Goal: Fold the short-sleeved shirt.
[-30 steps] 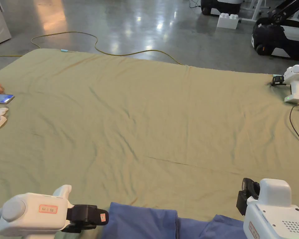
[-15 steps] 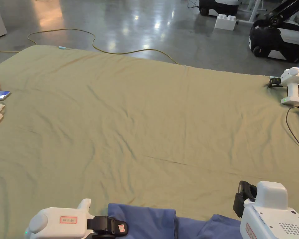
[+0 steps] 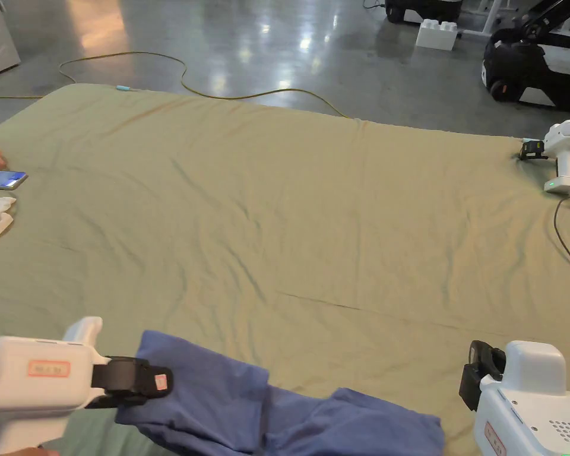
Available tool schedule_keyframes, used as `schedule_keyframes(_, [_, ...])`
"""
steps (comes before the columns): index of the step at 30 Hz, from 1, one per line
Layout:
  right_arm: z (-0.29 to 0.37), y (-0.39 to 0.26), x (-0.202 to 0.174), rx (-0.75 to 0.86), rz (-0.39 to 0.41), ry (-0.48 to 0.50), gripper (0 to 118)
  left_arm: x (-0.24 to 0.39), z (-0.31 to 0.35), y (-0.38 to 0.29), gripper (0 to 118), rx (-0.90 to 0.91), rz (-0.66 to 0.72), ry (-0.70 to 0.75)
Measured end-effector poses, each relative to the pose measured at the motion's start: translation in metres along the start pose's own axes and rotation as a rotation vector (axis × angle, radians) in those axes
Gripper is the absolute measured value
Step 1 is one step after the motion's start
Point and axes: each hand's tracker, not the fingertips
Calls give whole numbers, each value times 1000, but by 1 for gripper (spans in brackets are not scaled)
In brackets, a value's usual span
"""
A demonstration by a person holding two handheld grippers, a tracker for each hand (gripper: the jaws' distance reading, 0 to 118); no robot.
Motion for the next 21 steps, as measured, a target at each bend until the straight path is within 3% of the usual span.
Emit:
schedule_keyframes(7, [-6, -1, -8, -4, 0, 30, 0, 48, 45, 15, 12, -27, -134, 293])
schedule_keyframes(14, [-8, -2, -12, -7, -6, 45, 0, 114, 6, 4, 12, -115, -259, 351])
schedule_keyframes(21, [-8, -5, -7, -19, -19, 36, 0, 174, -56, -15, 12, -213, -357, 308])
